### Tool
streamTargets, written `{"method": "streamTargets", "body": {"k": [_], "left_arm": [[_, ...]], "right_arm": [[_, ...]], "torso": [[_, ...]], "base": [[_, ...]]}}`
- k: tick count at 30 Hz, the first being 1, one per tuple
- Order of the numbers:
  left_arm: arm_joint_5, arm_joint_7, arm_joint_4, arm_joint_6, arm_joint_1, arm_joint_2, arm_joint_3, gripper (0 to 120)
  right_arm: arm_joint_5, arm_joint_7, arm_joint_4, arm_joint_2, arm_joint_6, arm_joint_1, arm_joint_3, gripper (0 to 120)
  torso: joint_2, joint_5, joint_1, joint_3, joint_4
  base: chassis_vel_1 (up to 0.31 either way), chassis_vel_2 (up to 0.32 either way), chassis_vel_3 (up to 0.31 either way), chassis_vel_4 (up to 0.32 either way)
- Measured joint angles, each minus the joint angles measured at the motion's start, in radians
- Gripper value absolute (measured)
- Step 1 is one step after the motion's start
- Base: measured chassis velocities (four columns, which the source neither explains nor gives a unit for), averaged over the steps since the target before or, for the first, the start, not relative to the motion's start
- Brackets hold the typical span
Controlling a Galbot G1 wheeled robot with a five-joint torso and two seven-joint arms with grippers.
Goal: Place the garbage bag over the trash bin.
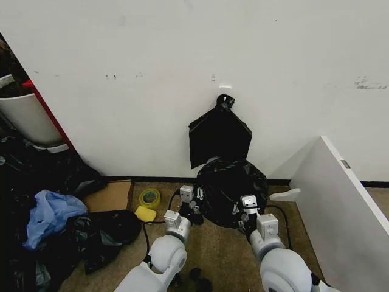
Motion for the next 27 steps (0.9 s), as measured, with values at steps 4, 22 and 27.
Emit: {"method": "streamTargets", "body": {"k": [4, 22, 27], "left_arm": [[0.031, 0.020, 0.000, -0.024, 0.006, 0.011, 0.002, 2], [0.044, 0.046, -0.040, -0.017, 0.052, 0.029, 0.004, 2], [0.044, 0.054, -0.049, -0.017, 0.061, 0.031, 0.006, 2]], "right_arm": [[-0.003, 0.004, -0.022, 0.017, -0.008, 0.031, 0.002, 0], [-0.010, 0.005, -0.200, 0.078, 0.002, 0.162, -0.003, 0], [-0.011, 0.004, -0.252, 0.100, 0.017, 0.192, -0.002, 0]], "torso": [[0.000, 0.0000, 0.000, 0.000, 0.0002], [0.000, -0.0001, 0.000, 0.000, 0.0001], [0.000, 0.0000, 0.000, 0.000, 0.0001]], "base": [[0.000, 0.000, 0.000, 0.000], [0.000, 0.000, 0.000, 0.000], [0.000, 0.000, 0.000, 0.000]]}}
